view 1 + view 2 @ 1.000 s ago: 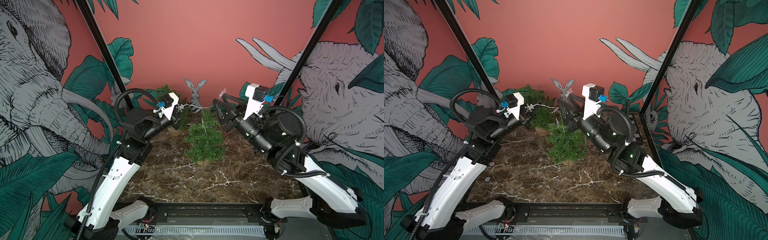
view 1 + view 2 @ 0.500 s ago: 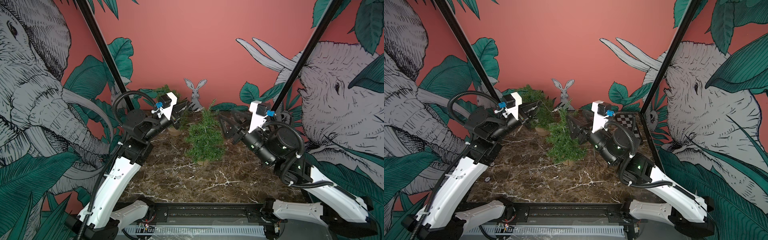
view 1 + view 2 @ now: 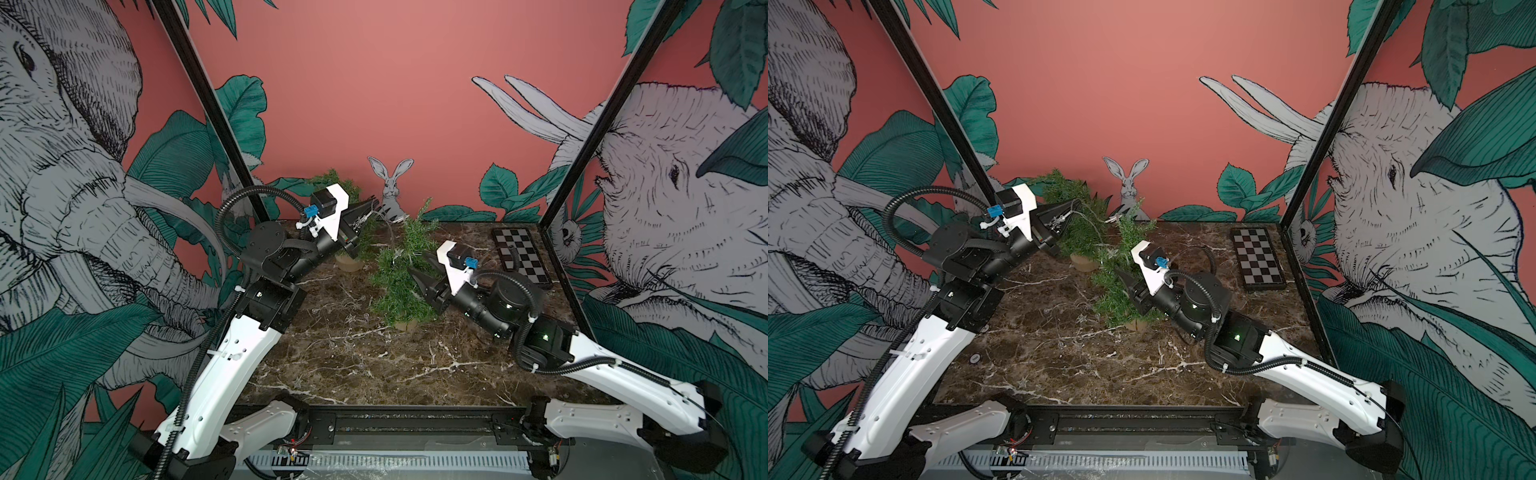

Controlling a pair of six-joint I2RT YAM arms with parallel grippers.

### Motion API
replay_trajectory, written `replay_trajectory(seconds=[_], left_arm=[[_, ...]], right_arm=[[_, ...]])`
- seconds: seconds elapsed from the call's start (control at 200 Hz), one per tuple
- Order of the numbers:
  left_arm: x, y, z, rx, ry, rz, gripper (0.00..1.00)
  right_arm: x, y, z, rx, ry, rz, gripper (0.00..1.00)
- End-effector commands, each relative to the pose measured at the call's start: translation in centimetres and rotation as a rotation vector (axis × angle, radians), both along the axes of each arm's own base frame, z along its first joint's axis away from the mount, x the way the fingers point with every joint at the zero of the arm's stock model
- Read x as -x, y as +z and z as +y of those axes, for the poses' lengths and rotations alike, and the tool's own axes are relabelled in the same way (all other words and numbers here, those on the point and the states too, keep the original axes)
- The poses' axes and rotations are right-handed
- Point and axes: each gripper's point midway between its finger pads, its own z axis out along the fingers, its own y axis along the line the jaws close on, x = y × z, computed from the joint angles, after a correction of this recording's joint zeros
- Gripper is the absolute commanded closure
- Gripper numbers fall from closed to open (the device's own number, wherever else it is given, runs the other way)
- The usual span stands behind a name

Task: Wrap string light around the christmas tree
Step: Wrap the light string around the Christmas tree.

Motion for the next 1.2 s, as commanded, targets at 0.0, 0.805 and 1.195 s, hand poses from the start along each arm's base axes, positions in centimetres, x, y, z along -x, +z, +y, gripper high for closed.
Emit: replay_trajectory(seconds=[0.0,0.805,1.195], left_arm=[[1.8,1.8,0.3,0.041,-0.047,-0.041,1.0],[2.9,2.8,0.6,0.078,-0.071,-0.039,1.0],[2.4,3.4,1.5,0.091,0.007,-0.056,1.0]], right_arm=[[-0.1,2.8,0.0,-0.054,-0.013,-0.103,0.5],[-2.2,-1.5,7.3,-0.279,0.115,0.21,0.5],[-1.8,-3.4,7.0,-0.247,0.122,0.267,1.0]])
